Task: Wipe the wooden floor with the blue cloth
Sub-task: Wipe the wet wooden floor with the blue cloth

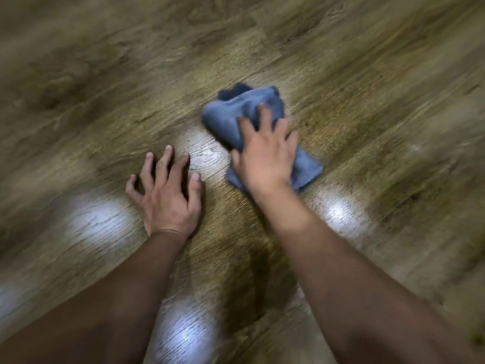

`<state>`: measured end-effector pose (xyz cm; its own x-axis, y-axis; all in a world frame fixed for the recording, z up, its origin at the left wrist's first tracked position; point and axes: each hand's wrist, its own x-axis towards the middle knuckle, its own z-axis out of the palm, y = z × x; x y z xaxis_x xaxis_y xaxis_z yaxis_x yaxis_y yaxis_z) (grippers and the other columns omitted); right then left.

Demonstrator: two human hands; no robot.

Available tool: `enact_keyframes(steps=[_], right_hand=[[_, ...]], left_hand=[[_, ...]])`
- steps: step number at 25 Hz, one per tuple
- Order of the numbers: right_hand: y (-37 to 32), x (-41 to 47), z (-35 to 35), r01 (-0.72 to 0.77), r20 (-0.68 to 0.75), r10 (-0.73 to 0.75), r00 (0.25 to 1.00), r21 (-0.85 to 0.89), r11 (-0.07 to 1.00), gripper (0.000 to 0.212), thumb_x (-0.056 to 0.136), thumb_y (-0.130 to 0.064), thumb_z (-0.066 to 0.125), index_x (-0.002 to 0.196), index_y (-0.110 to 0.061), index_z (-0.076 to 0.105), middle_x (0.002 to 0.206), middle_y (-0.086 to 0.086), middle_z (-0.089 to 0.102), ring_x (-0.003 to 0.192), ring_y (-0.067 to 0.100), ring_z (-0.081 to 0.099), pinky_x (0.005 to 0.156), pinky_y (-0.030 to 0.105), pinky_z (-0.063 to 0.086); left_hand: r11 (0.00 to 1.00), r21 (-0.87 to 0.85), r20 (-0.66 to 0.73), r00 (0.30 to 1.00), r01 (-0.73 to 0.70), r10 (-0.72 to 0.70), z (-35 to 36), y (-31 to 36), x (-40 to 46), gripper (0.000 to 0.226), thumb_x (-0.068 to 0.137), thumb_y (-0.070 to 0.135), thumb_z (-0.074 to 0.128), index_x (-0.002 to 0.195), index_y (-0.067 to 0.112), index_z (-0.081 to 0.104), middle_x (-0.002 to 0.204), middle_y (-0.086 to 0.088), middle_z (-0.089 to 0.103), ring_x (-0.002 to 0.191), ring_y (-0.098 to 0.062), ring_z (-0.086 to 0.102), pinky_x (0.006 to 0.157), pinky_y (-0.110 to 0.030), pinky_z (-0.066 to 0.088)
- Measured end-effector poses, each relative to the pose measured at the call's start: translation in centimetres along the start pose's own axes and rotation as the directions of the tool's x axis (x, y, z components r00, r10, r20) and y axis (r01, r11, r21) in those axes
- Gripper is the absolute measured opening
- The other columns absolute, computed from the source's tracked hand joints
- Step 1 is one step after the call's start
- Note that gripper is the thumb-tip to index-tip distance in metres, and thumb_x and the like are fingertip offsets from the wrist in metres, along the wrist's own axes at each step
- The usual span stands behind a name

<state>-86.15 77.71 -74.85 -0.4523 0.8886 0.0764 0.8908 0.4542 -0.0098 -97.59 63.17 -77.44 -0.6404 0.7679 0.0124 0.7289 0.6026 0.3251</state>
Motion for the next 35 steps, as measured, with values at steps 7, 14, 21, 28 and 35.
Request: enact_keyframes(steps=[7, 14, 21, 28, 35], right_hand=[[3.7, -13.2, -0.7, 0.187, 0.061, -0.188, 0.980, 0.035, 0.982, 0.071, 0.068, -0.054, 0.071, 0.133, -0.032, 0.054, 0.153, 0.007, 0.042, 0.099, 0.032, 0.041, 0.082, 0.045, 0.034], [20.3, -14.3, -1.8, 0.091, 0.098, -0.086, 0.991, -0.047, 0.995, 0.068, 0.070, -0.058, 0.058, 0.130, -0.027, 0.062, 0.148, 0.008, 0.046, 0.089, 0.035, 0.051, 0.076, 0.045, 0.040], [26.7, -1.3, 0.9, -0.290, -0.023, 0.289, 0.957, -0.038, 0.956, 0.059, 0.071, -0.059, 0.055, 0.125, -0.034, 0.051, 0.143, 0.003, 0.042, 0.101, 0.036, 0.048, 0.084, 0.048, 0.039], [27.7, 11.7, 1.7, -0.479, -0.081, 0.475, 0.876, -0.039, 0.877, 0.059, 0.076, -0.055, 0.059, 0.124, -0.022, 0.051, 0.135, 0.013, 0.044, 0.107, 0.041, 0.048, 0.087, 0.053, 0.040], [22.7, 19.0, 1.2, -0.388, 0.007, 0.389, 0.921, -0.053, 0.920, 0.054, 0.078, -0.052, 0.061, 0.126, -0.029, 0.054, 0.144, 0.009, 0.040, 0.118, 0.039, 0.042, 0.093, 0.051, 0.029]], left_hand=[[0.998, -0.021, -0.008, 0.998, -0.055, 0.055, 0.4, -0.4, 0.0, 0.065, 0.095, 0.069, 0.025, 0.138, 0.030, 0.055, 0.156, 0.003, 0.043, 0.149, -0.027, 0.025, 0.112, -0.056, 0.014], [0.991, 0.086, 0.430, 0.901, -0.104, 0.057, 0.7, 9.5, 4.4, 0.104, 0.067, 0.103, 0.008, 0.155, 0.047, -0.002, 0.168, 0.006, -0.016, 0.152, -0.027, -0.026, 0.096, -0.075, -0.027], [0.973, 0.119, 0.754, 0.619, 0.198, -0.219, 1.9, 19.0, 10.9, 0.160, 0.029, 0.098, 0.065, 0.125, 0.050, -0.054, 0.123, 0.007, -0.072, 0.110, -0.043, -0.062, 0.082, -0.086, -0.018], [0.975, 0.075, 0.785, 0.590, 0.210, -0.187, 1.3, 19.4, 10.4, 0.157, 0.037, 0.091, 0.073, 0.127, 0.055, -0.050, 0.124, 0.012, -0.071, 0.107, -0.035, -0.068, 0.087, -0.083, -0.023], [0.971, 0.114, 0.770, 0.598, 0.212, -0.221, 1.6, 19.6, 10.6, 0.158, 0.019, 0.097, 0.061, 0.128, 0.058, -0.048, 0.129, 0.014, -0.068, 0.117, -0.038, -0.063, 0.091, -0.086, -0.014]])
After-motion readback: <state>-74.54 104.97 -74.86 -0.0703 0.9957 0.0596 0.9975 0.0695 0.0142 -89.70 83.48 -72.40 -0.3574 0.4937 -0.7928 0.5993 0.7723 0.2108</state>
